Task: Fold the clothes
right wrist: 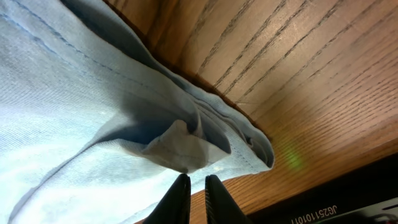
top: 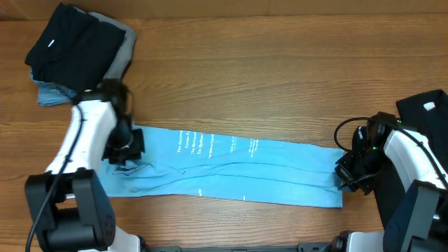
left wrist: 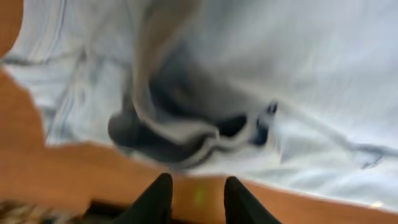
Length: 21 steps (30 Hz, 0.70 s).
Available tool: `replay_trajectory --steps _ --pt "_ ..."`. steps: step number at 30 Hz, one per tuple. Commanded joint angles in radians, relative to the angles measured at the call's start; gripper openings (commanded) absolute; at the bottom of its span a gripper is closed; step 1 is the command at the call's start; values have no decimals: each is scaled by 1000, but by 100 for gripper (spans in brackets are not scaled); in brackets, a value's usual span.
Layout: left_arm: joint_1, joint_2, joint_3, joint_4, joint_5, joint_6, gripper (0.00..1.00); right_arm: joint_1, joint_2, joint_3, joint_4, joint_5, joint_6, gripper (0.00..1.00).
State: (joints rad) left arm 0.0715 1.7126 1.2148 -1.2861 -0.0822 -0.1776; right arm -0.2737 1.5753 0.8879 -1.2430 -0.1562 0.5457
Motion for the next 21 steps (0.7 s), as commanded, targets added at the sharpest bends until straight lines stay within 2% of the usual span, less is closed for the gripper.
replay_trajectory --steps 1,5,8,10,12,14,16,21 --pt "-55 -74 18 -50 -142 -93 31 -3 -22 -4 0 6 -2 13" --pt "-60 -212 6 -112 -147 -119 32 -3 -22 -4 -2 6 -3 13" --pt "-60 -351 -26 -121 -145 -138 37 -3 -22 -4 -4 6 -3 13" --pt "-60 -456 -64 -91 -135 -137 56 -3 -22 -4 -4 6 -3 13" --pt "-60 -531 -104 -36 -113 -136 83 -3 -22 -4 -4 6 -3 13" --pt "-60 -582 -150 29 -80 -116 97 -3 -22 -4 -4 6 -3 13" --pt "-59 -590 -179 81 -40 -89 96 -3 -22 -4 -4 6 -3 14" --pt "-60 -507 -231 179 -6 -88 81 -3 -22 -4 -4 6 -3 14"
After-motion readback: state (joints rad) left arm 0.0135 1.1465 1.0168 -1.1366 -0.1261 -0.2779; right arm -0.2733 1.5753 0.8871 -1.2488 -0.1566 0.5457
